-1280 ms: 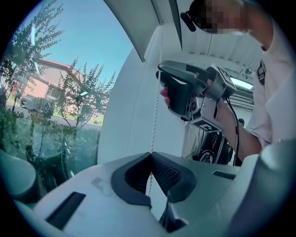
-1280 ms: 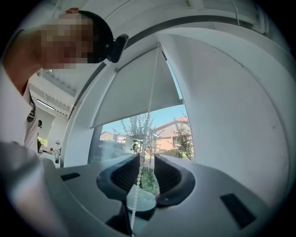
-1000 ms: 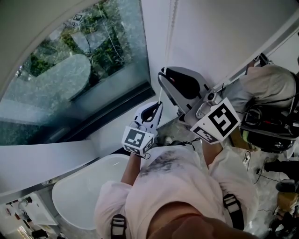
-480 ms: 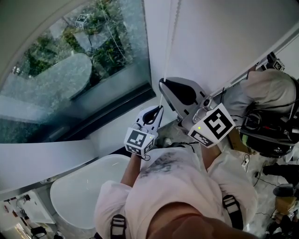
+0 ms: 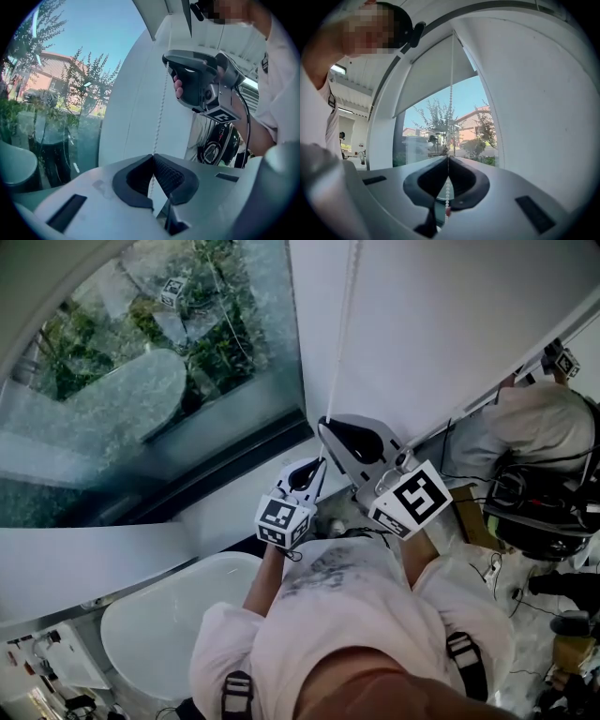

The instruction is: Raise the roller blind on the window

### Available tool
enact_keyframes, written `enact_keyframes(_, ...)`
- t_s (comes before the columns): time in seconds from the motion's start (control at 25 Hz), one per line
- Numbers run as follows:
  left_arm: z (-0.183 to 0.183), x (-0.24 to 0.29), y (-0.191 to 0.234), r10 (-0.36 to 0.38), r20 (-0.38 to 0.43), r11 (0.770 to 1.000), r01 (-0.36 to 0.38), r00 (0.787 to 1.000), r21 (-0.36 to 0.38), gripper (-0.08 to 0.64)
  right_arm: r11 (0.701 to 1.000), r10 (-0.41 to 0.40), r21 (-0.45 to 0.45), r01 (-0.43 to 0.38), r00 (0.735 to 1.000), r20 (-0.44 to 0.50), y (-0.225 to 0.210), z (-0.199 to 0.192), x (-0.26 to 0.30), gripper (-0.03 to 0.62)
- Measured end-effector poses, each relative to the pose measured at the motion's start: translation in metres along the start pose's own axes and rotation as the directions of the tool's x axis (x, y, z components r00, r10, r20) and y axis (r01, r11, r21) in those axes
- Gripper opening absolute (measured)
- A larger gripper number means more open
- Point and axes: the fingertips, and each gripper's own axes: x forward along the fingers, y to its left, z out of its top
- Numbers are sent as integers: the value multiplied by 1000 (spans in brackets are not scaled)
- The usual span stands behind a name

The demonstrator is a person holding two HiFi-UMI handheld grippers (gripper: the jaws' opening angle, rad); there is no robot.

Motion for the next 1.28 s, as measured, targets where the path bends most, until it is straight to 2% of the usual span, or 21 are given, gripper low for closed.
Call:
enact_keyframes(0.2,-18,5,2,-1,-33,1000,0,999,-19,8,1000,4,14,-3,1000,-29,0,-17,-1,61)
enact_keyframes(0.52,-40,13,11,-7,-62,1000,5,998,-29,8,1000,-8,15,9,1000,-19,-2,-41,-3,61)
enact_keyframes(1.28,-72,18,14,-13,-125,998,6,992,-58,8,1000,-14,24,16,997,-78,3,-72,-8,61)
